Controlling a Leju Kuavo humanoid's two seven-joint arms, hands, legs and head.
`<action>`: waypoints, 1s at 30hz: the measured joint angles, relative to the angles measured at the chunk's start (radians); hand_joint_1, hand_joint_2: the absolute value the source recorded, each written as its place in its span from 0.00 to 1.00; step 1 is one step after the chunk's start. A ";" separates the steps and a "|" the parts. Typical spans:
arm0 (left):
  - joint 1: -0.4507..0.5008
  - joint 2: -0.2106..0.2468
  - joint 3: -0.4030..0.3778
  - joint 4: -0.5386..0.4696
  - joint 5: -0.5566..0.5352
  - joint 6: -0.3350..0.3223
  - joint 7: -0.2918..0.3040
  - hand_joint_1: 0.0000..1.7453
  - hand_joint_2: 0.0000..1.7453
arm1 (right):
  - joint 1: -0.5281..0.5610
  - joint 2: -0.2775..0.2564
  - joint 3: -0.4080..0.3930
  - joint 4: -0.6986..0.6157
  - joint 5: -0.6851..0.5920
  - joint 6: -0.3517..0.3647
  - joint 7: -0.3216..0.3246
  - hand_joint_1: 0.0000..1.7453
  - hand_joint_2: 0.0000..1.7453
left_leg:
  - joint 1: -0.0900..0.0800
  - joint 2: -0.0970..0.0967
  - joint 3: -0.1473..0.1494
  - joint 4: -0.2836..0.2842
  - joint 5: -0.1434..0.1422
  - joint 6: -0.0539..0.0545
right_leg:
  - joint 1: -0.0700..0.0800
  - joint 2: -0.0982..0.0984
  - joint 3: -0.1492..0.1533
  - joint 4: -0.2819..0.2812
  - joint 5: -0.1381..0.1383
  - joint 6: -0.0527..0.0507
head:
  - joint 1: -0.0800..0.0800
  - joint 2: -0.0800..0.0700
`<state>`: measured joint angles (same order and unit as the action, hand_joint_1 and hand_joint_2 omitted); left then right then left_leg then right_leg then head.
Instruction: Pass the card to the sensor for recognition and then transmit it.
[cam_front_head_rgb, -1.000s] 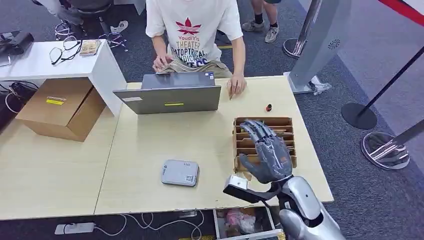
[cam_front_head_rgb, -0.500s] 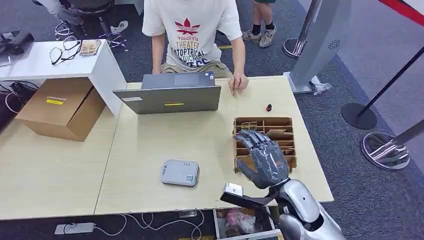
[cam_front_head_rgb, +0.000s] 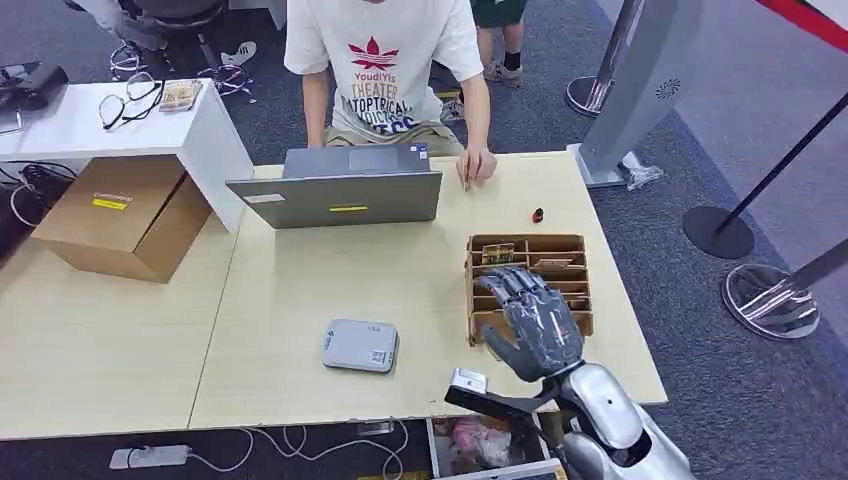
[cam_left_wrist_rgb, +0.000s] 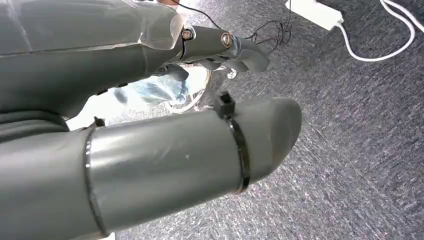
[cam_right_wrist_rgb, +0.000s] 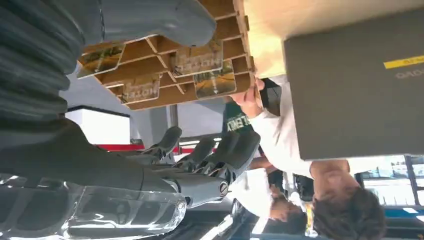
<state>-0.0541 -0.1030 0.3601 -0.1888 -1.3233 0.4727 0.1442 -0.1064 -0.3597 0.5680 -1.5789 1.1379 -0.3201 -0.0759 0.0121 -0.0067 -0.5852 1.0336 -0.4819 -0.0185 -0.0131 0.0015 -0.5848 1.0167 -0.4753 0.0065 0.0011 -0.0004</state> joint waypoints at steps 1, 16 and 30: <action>0.000 0.000 0.000 0.000 0.001 0.000 0.000 0.00 0.00 | 0.002 0.000 0.000 0.002 0.003 0.000 0.002 0.38 1.00 | 0.000 0.000 0.000 0.000 0.000 0.000 | 0.000 0.000 0.000 0.000 0.000 0.000 | 0.000 0.000; 0.001 0.000 0.000 0.000 0.001 0.000 -0.003 0.00 0.00 | 0.008 -0.001 -0.003 0.056 0.005 0.027 0.012 0.50 1.00 | 0.000 0.000 0.000 0.000 0.000 0.000 | 0.000 0.000 0.000 0.000 0.000 0.000 | 0.000 0.000; 0.001 0.001 0.000 0.000 0.007 0.001 0.000 0.00 0.00 | -0.019 0.017 -0.010 0.121 0.007 0.050 0.016 0.55 1.00 | 0.000 0.000 0.000 0.000 0.000 0.000 | 0.000 0.000 0.000 0.000 0.000 0.000 | 0.000 0.000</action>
<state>-0.0530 -0.1022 0.3601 -0.1888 -1.3161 0.4734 0.1442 -0.1254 -0.3430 0.5581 -1.4580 1.1448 -0.2701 -0.0603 0.0121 -0.0068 -0.5857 1.0336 -0.4819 -0.0185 -0.0132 0.0013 -0.5848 1.0167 -0.4753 0.0065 0.0015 -0.0004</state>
